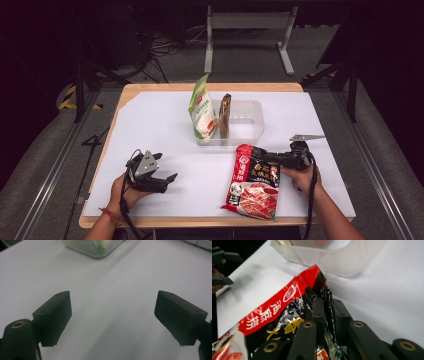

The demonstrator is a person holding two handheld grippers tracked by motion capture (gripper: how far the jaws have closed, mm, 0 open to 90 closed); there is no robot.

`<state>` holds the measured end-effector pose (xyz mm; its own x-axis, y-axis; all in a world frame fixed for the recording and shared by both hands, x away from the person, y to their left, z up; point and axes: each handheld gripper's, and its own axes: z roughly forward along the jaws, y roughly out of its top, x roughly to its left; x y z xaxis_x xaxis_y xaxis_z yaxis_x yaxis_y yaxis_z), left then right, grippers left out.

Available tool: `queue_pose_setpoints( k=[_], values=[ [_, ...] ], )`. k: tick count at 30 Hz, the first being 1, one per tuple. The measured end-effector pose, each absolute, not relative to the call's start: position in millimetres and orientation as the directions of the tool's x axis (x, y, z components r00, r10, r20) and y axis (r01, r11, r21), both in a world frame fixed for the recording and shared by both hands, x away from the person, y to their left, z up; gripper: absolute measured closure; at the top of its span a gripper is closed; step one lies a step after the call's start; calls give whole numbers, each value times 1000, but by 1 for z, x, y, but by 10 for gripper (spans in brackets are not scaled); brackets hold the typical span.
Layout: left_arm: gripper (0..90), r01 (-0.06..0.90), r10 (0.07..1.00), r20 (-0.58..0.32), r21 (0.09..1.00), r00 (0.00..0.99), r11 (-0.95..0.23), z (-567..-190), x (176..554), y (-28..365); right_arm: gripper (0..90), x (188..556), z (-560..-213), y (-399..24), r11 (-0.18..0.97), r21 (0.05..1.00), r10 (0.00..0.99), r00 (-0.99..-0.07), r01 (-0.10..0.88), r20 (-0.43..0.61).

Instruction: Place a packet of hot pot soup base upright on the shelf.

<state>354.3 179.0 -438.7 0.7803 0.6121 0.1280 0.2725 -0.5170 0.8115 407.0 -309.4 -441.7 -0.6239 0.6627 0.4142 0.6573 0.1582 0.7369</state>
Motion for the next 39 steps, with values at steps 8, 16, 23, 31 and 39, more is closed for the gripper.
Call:
queue_pose_setpoints(
  k=[8, 16, 23, 31, 39],
  values=[
    [152, 271, 621, 124, 822, 774, -501, -438, 354, 181, 877, 398, -430, -312, 139, 793, 628, -672, 594, 393],
    [153, 278, 620, 111, 823, 777, -495, -440, 359, 183, 883, 389, -411, -313, 116, 826, 593, -706, 551, 388],
    [153, 272, 618, 113, 826, 778, -494, -439, 358, 184, 887, 382, -398, -309, 101, 851, 574, -729, 515, 372],
    [154, 277, 618, 111, 823, 778, -496, -440, 358, 184, 889, 375, -381, -306, 95, 883, 572, -752, 459, 329],
    [154, 272, 618, 116, 824, 778, -497, -440, 358, 185, 891, 370, -370, -305, 85, 902, 570, -763, 424, 306]
  ],
)
